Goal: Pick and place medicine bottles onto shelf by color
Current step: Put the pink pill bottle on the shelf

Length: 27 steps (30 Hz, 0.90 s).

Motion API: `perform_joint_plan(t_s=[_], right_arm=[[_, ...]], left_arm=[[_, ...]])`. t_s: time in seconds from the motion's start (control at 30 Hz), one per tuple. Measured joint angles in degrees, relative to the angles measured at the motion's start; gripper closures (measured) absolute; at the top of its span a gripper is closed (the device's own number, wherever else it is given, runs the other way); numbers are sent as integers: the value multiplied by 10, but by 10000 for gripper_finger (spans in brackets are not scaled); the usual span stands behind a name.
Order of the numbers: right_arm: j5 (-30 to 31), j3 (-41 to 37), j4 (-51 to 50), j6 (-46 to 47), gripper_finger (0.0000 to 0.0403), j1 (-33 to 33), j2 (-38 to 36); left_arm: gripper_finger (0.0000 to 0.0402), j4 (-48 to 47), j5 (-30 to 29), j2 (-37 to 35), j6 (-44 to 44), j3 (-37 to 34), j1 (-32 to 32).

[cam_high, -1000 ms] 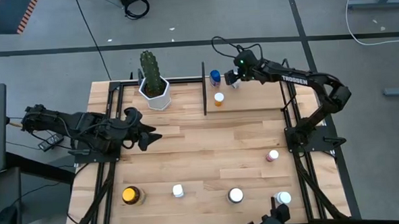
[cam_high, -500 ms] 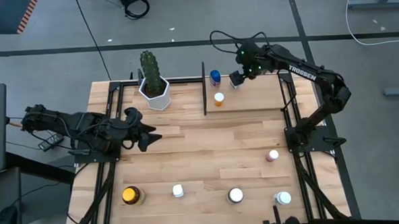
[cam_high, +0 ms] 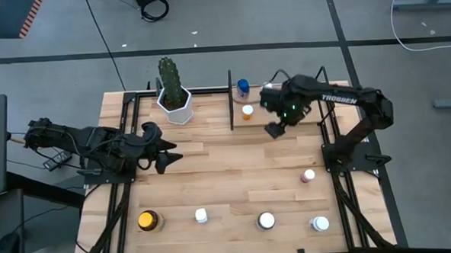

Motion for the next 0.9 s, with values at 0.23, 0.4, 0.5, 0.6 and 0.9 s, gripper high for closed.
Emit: perform_joint_plan(t_s=[0.23, 0.4, 0.5, 0.6, 0.9], right_arm=[[41, 0, -1, 76, 104, 149, 0], [52, -6, -12, 123, 121, 229, 0], [53, -25, -19, 153, 125, 272, 0], [52, -61, -9, 189, 126, 314, -10], [19, -232, 82, 304, 127, 395, -141]], left_arm=[[104, 66, 18, 0, 16, 0, 0], [104, 245, 40, 0, 91, 0, 0], [104, 317, 39, 0, 115, 0, 0], [104, 333, 38, 0, 128, 0, 3], [104, 328, 37, 7, 129, 0, 26]])
